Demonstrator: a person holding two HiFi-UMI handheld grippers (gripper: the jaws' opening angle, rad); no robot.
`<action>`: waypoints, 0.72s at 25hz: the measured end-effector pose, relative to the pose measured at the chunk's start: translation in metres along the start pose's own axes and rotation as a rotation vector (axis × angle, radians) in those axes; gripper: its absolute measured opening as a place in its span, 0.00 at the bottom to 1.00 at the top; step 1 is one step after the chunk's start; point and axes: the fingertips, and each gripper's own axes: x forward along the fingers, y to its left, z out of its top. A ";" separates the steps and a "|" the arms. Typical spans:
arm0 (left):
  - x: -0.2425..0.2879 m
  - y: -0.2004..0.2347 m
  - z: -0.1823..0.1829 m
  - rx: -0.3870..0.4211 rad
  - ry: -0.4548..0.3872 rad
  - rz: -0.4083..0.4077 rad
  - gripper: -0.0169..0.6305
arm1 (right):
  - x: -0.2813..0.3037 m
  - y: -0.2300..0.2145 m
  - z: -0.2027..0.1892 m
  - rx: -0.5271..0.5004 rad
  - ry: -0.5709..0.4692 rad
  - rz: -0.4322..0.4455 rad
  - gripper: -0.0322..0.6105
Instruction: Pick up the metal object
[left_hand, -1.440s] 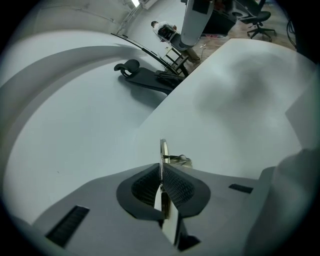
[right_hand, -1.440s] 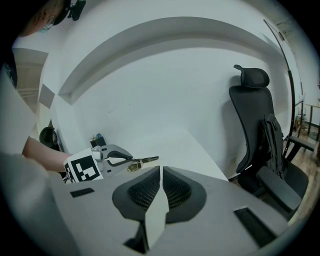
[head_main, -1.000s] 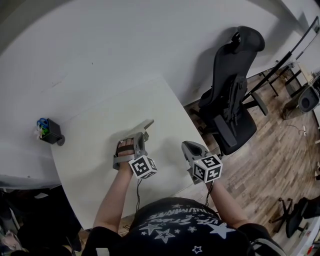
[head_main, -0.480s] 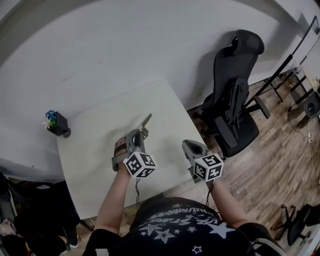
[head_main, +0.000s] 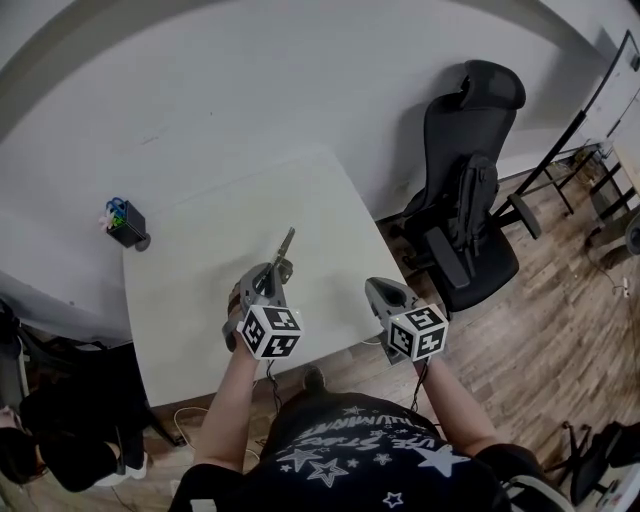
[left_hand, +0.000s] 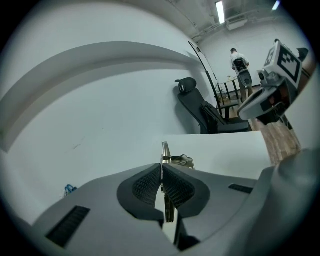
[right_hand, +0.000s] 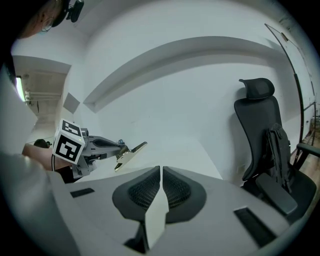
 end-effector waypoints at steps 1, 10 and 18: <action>-0.008 -0.004 -0.001 -0.025 0.002 -0.001 0.07 | -0.006 0.002 -0.002 -0.002 0.000 0.006 0.13; -0.082 -0.041 -0.022 -0.185 0.020 0.009 0.07 | -0.057 0.027 -0.034 -0.022 0.021 0.077 0.13; -0.129 -0.070 -0.045 -0.280 0.040 0.008 0.07 | -0.098 0.044 -0.056 -0.033 0.022 0.111 0.13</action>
